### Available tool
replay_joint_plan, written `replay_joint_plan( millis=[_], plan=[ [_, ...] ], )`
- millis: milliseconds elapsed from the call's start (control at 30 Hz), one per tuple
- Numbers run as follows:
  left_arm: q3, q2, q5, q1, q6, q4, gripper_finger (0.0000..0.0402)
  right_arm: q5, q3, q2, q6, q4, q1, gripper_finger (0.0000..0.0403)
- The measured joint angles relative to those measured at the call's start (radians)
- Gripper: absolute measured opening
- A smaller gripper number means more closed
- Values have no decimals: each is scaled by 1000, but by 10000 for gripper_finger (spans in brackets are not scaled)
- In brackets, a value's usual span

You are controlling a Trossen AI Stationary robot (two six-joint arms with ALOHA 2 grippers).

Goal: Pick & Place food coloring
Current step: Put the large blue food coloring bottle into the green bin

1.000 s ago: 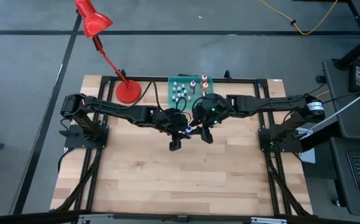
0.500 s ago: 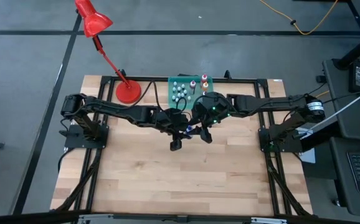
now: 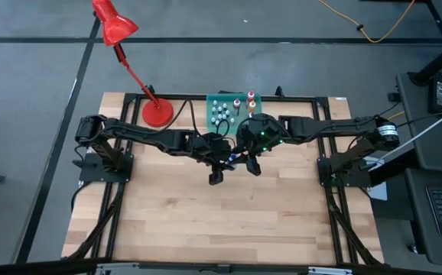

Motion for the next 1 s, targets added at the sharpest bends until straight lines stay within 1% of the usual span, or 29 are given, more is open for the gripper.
replay_joint_plan(
  millis=[100, 267, 367, 500, 667, 767, 867, 1000],
  plan=[
    [0, 0, 1, 0, -1, 0, 100, 0, 0, 0, -5, 0, 0, 127],
    [0, 0, 8, 0, -8, 1, 104, 5, 0, 0, -5, -2, 0, 132],
    [0, 0, 15, 0, -14, 0, 121, 13, 0, 0, -5, -2, 0, 138],
    [0, -14, 44, 0, -23, -11, 156, 11, -1, 0, -4, -12, -2, 127],
    [0, -103, 65, 0, -42, -69, 207, 24, -3, 1, -27, -35, -9, 127],
    [1, -177, 60, -1, -68, -163, 230, 27, -4, 2, -50, -51, -26, 131],
    [2, -243, 38, -1, -85, -248, 243, 20, -4, 2, -71, -56, -63, 130],
    [2, -305, -19, -17, -106, -302, 245, 24, 17, 2, -97, -59, -154, 129]
  ],
)
